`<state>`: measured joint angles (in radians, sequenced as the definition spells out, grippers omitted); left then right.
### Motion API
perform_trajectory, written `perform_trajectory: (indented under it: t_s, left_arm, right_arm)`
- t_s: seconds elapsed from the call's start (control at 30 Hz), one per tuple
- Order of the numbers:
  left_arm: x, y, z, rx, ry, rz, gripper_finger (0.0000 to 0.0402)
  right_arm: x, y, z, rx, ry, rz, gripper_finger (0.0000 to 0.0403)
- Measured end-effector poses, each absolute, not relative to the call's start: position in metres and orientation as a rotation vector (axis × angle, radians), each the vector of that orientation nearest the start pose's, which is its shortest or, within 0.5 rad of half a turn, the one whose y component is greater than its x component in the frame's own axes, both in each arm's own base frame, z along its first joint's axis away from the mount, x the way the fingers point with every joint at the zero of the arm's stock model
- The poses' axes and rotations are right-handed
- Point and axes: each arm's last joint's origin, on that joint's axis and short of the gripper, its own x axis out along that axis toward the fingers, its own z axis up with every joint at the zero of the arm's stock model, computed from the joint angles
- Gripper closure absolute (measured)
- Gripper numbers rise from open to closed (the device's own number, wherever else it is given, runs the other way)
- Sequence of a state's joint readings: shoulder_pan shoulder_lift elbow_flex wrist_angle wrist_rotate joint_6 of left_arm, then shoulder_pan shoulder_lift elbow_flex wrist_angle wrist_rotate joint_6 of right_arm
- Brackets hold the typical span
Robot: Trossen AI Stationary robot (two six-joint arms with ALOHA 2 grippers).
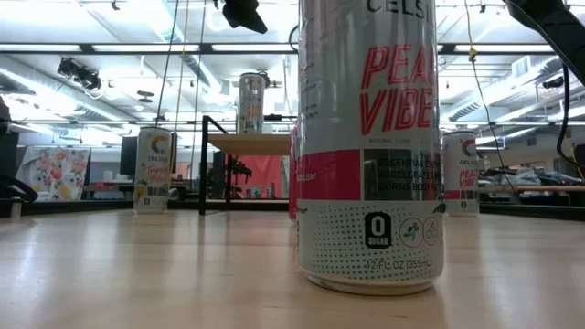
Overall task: Place canned beverage on shelf
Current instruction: Put the top blue soda can on the shelf
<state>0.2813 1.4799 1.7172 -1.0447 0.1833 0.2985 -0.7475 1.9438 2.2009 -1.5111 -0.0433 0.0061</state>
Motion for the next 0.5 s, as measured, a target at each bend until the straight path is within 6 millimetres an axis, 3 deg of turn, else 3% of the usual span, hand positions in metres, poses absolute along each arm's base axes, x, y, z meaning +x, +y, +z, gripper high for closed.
perform_trajectory:
  t_s: [0.5]
  left_arm:
    - [0.2768, 0.0744, 0.4129, 0.097, 0.79, -0.025, 0.0049]
  right_arm:
    - [0.2685, -0.2585, 0.3806, 0.494, 1.118, -0.66, 0.0118]
